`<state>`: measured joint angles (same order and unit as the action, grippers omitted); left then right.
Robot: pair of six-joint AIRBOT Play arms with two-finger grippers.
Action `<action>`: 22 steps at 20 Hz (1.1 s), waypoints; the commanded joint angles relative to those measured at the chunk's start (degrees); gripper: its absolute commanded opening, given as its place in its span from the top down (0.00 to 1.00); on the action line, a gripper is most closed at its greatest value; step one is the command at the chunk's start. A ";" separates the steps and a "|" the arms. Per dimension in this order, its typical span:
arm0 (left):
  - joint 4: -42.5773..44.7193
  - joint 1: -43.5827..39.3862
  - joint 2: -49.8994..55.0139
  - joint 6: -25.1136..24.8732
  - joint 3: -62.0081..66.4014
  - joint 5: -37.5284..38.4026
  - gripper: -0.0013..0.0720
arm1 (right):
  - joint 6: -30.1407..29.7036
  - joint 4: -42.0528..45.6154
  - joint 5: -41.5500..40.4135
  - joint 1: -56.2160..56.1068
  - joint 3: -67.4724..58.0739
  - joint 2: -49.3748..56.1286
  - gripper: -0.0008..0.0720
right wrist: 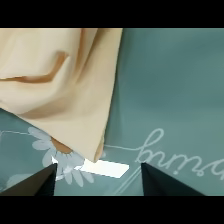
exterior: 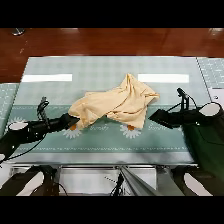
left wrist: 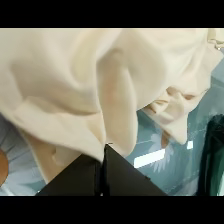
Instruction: Fold the shirts.
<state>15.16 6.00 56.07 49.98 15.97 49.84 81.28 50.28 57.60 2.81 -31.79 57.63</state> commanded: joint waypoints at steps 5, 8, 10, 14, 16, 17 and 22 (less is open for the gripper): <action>-2.60 -0.92 0.26 -2.80 1.09 -0.11 0.95 | 2.27 2.38 -2.93 -1.40 -2.78 6.86 0.18; -2.60 -0.92 0.26 -2.80 1.09 0.44 0.95 | 0.50 1.68 -2.34 -3.87 -8.98 14.16 0.18; -2.60 -0.90 0.26 -2.82 1.09 1.44 0.95 | 0.48 0.85 -0.46 -4.35 -12.96 18.95 0.18; -2.60 -0.90 0.26 -2.80 1.09 1.81 0.95 | -2.64 -0.90 6.82 -7.61 -15.41 23.65 0.18; -2.60 -0.90 0.26 -2.82 1.09 1.79 0.95 | -2.64 -0.92 5.95 -10.34 -15.41 23.65 0.18; -2.60 -0.90 0.26 -2.78 1.09 1.79 0.95 | -2.56 -0.72 5.05 -11.50 -15.41 23.65 0.18; -2.62 -0.90 0.26 -2.34 1.09 1.81 0.95 | -0.17 -1.31 1.42 -14.82 -15.41 23.76 0.20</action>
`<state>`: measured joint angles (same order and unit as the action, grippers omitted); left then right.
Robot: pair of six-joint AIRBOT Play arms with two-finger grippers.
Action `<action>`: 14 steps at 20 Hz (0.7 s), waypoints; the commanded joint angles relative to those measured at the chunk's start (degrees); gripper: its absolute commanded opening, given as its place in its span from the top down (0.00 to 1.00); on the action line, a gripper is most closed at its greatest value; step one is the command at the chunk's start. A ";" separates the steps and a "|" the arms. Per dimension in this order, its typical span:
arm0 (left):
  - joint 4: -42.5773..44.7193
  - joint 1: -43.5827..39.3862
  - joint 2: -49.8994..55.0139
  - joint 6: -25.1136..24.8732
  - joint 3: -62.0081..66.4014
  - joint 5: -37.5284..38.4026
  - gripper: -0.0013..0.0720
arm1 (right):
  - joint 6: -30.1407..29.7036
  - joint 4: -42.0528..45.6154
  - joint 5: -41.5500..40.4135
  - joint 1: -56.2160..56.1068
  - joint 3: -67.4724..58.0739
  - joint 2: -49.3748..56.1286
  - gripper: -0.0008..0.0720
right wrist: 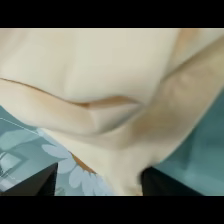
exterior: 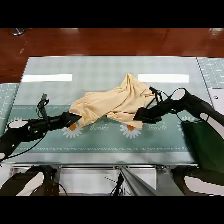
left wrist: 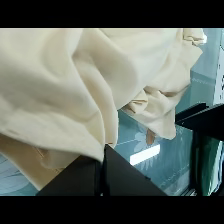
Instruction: Fold the shirts.
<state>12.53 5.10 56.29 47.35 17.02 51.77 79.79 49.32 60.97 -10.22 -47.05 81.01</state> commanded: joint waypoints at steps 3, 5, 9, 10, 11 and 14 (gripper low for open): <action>0.00 -0.02 0.04 0.28 0.04 -0.11 0.95 | 1.36 -2.75 -2.40 -1.86 -0.15 1.05 0.42; 0.02 0.00 0.04 0.26 0.04 -0.33 0.95 | 0.70 -3.17 -3.26 -2.16 -0.15 1.07 0.73; 0.00 0.00 0.02 0.48 0.07 -0.59 0.95 | -0.57 -2.73 -4.70 -3.21 -0.76 1.07 0.95; -0.17 0.09 0.02 0.92 0.31 -0.24 0.95 | -0.59 -2.40 -3.63 -2.97 -2.38 0.94 0.96; -0.55 0.85 0.00 1.36 1.55 1.01 0.95 | -0.76 -2.03 -1.84 -2.47 -5.07 0.46 0.96; -9.90 5.51 -0.81 1.31 11.58 8.87 0.95 | 1.38 4.79 5.64 1.31 -23.21 -2.89 0.96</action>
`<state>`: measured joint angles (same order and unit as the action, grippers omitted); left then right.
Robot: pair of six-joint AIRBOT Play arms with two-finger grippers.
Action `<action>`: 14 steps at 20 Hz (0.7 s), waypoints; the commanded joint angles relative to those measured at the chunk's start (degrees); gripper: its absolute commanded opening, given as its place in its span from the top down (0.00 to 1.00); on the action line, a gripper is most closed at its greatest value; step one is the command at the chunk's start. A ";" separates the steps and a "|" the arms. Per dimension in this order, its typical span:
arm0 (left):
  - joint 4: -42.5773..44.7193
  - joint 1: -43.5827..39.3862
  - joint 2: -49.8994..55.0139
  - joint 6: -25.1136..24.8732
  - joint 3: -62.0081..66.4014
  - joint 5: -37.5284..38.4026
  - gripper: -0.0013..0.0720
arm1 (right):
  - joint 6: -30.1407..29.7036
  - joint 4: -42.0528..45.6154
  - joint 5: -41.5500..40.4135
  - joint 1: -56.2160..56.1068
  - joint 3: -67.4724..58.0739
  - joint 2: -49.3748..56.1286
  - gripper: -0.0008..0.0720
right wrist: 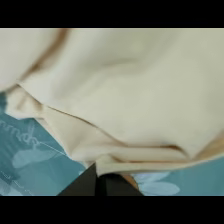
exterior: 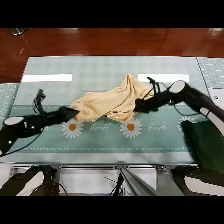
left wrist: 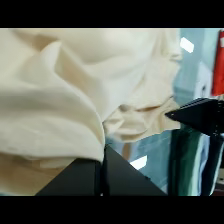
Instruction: Fold the shirts.
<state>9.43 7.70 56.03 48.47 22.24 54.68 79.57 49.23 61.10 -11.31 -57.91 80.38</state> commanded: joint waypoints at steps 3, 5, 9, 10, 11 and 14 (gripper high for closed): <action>-10.82 5.16 -4.66 8.39 26.64 -2.93 0.95 | 5.49 12.44 9.55 7.65 -39.50 -5.14 0.96; -8.04 5.25 -6.25 12.46 41.92 -10.10 0.95 | 6.43 14.84 11.45 10.84 -58.23 -6.51 0.96; 14.12 7.10 -6.54 31.21 69.40 -9.11 0.95 | 5.51 16.48 10.82 13.29 -68.83 -17.55 0.96; 22.73 7.76 -6.93 35.39 75.25 -6.69 0.95 | 5.16 18.71 10.54 13.29 -67.56 -21.59 0.96; 30.77 8.59 -7.56 39.28 80.13 -3.48 0.95 | 5.18 21.68 10.05 13.29 -66.12 -25.83 0.96; 53.27 11.30 -11.21 45.20 90.27 5.75 0.95 | 5.70 31.32 8.28 13.29 -61.92 -36.06 0.96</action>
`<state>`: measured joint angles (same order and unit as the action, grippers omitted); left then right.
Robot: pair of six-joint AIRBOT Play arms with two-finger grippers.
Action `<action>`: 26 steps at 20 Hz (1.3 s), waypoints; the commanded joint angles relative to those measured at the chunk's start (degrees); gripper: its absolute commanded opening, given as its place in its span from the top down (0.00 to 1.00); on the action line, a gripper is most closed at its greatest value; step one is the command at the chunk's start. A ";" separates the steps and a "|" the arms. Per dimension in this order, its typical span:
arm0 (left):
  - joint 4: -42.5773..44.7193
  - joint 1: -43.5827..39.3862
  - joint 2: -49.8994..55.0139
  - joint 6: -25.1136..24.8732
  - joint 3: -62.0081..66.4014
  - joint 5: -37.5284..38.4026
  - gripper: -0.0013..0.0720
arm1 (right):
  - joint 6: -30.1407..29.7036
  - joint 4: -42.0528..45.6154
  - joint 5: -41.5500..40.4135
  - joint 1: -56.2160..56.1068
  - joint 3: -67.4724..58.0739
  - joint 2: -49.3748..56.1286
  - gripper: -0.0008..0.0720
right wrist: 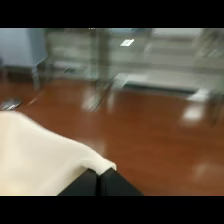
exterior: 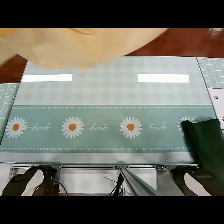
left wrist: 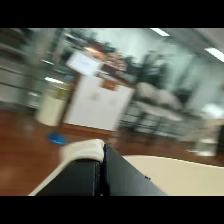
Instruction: Fold the shirts.
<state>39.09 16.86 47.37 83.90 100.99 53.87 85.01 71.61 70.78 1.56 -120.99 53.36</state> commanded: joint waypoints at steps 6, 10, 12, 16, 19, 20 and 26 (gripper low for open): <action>48.39 3.17 -12.11 10.05 13.25 18.60 0.95 | 4.85 26.38 7.67 0.42 1.99 -17.81 0.96; 55.36 1.79 -14.95 10.12 7.52 26.47 0.95 | 6.14 27.82 13.60 0.42 10.23 -22.18 0.96; 48.89 1.09 -16.72 10.49 0.22 28.24 0.95 | 6.86 26.58 16.98 0.42 18.49 -24.48 0.96; 35.93 1.07 -19.19 9.81 -22.93 29.24 0.95 | 6.97 21.66 19.37 0.42 40.17 -27.04 0.96; 29.35 1.03 -17.94 7.63 -43.19 24.85 0.95 | 7.67 21.97 12.17 0.42 56.92 -26.49 0.96; 28.96 0.87 -17.03 7.69 -48.89 22.12 0.95 | 8.37 22.99 8.68 0.42 62.01 -25.18 0.96; 23.82 -1.68 -3.80 6.01 -61.00 2.93 0.95 | 10.78 27.28 -8.44 0.44 66.82 -2.58 0.96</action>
<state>66.76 16.45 37.85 91.37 44.53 66.02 94.85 97.71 71.02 1.96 -56.03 40.73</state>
